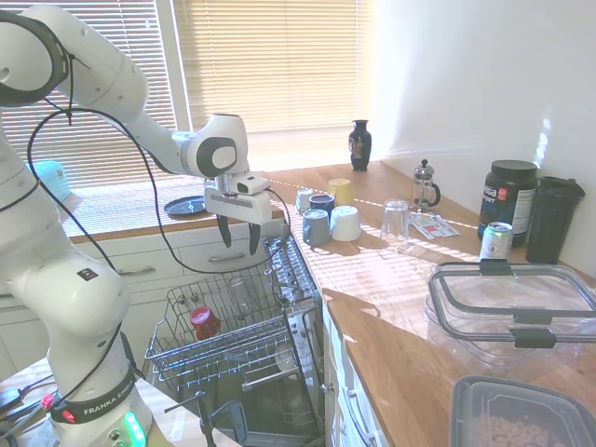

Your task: Remove a mug cup out of the dishwasher

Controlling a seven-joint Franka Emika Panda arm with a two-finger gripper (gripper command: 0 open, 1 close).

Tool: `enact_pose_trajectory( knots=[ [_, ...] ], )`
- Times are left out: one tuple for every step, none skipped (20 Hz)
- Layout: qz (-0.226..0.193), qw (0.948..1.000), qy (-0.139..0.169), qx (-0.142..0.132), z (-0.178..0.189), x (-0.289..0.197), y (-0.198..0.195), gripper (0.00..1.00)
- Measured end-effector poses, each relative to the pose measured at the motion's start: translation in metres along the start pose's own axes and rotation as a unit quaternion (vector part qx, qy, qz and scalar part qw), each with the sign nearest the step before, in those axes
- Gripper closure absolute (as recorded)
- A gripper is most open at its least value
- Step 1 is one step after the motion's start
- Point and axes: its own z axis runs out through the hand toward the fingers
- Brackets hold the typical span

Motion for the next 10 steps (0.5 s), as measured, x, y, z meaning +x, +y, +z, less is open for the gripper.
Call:
enact_pose_trajectory(
  knots=[
    [0.000,1.0000,0.001,0.000,0.000,0.000,0.000,0.00],
    [-0.001,1.0000,0.004,0.003,0.000,0.000,-0.001,0.00],
    [-0.003,1.0000,0.006,0.003,0.003,-0.001,0.000,0.00],
    [-0.007,1.0000,0.007,0.002,0.007,-0.005,0.000,0.00],
    [-0.013,0.9999,0.006,0.000,0.014,-0.012,-0.001,0.00],
    [-0.019,0.9998,0.007,-0.003,0.023,-0.020,-0.003,0.00],
    [-0.026,0.9996,0.007,-0.007,0.033,-0.030,-0.006,0.00],
    [-0.034,0.9993,0.008,-0.010,0.045,-0.040,-0.010,0.00],
    [-0.042,0.9989,0.010,-0.015,0.058,-0.051,-0.014,0.00],
    [-0.051,0.9984,0.011,-0.020,0.073,-0.062,-0.019,0.00]
  ],
)
